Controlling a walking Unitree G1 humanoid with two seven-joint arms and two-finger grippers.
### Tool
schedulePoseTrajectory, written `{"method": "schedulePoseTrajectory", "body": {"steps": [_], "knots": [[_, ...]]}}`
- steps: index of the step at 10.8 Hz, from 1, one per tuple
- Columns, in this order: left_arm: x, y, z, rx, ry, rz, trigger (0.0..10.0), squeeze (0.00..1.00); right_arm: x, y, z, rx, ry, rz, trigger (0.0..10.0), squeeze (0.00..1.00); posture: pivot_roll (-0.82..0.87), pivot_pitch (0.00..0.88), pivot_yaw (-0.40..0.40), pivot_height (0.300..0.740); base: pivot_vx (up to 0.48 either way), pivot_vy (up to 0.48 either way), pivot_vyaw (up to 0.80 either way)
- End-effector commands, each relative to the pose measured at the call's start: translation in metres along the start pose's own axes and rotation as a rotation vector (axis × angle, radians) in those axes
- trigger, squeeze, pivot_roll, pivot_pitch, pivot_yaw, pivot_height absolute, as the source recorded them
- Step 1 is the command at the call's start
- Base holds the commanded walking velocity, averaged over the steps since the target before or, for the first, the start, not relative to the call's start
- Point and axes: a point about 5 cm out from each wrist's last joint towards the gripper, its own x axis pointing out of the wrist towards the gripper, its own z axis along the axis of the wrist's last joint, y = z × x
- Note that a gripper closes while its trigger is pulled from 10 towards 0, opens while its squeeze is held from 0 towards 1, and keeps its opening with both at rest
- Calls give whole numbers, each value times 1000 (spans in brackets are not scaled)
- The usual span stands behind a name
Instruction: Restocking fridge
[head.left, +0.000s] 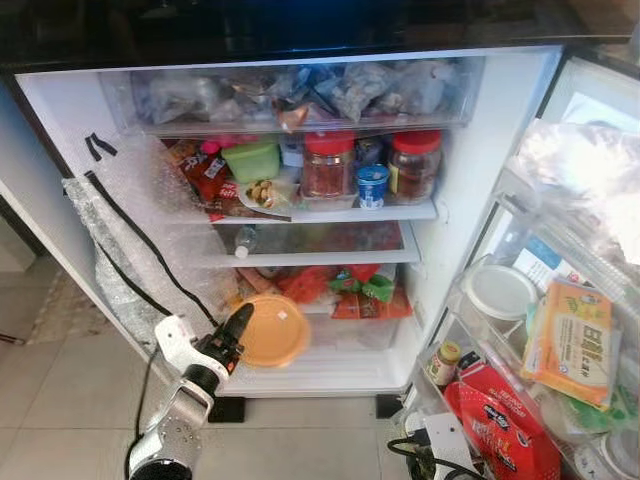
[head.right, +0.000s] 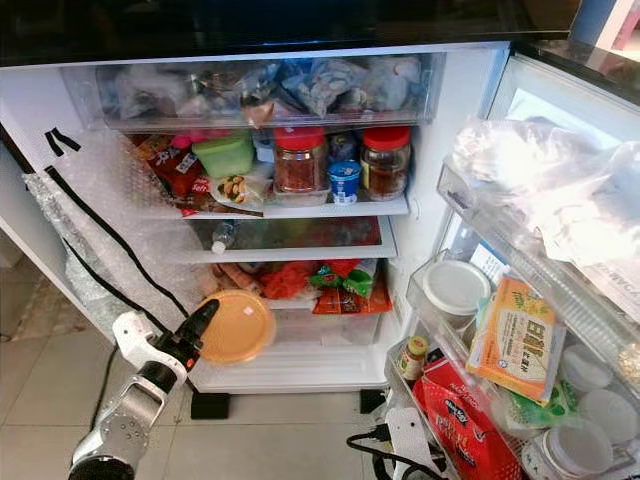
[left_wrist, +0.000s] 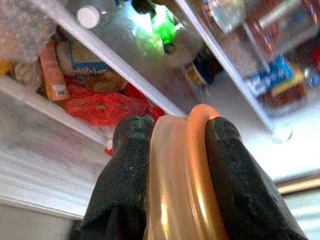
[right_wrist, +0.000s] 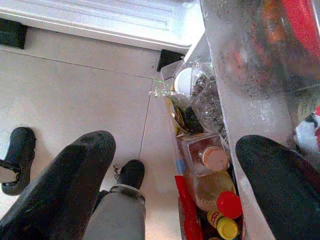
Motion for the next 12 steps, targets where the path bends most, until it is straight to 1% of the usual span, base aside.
{"method": "schedulePoseTrajectory", "body": {"steps": [1,3,4,5,7,9,12], "knots": [[4,-1,11,-49,-49,4,10000,0,1,2,5,-3,-17,4,10000,0,-7,0,20,740,0,0,0],[-2,7,9,-100,-55,30,10000,0,1,4,6,-4,-23,7,10000,0,-9,0,24,740,0,0,0],[-5,10,8,-103,-47,37,10000,0,1,5,6,-4,-24,9,10000,0,-10,0,24,740,0,0,0],[-5,9,8,-85,-34,27,10000,0,1,5,6,-5,-25,10,10000,0,-6,0,25,740,0,0,0],[-4,9,9,-84,-35,27,10000,0,1,6,8,-9,-29,11,10000,0,-8,0,27,740,0,0,0],[-2,6,6,-68,-12,16,10000,0,1,6,6,-12,-24,11,10000,0,-6,0,28,740,0,0,0],[-1,4,4,-65,-1,8,10000,0,0,7,3,-6,-16,14,10000,0,-7,0,30,740,0,0,0]]}}
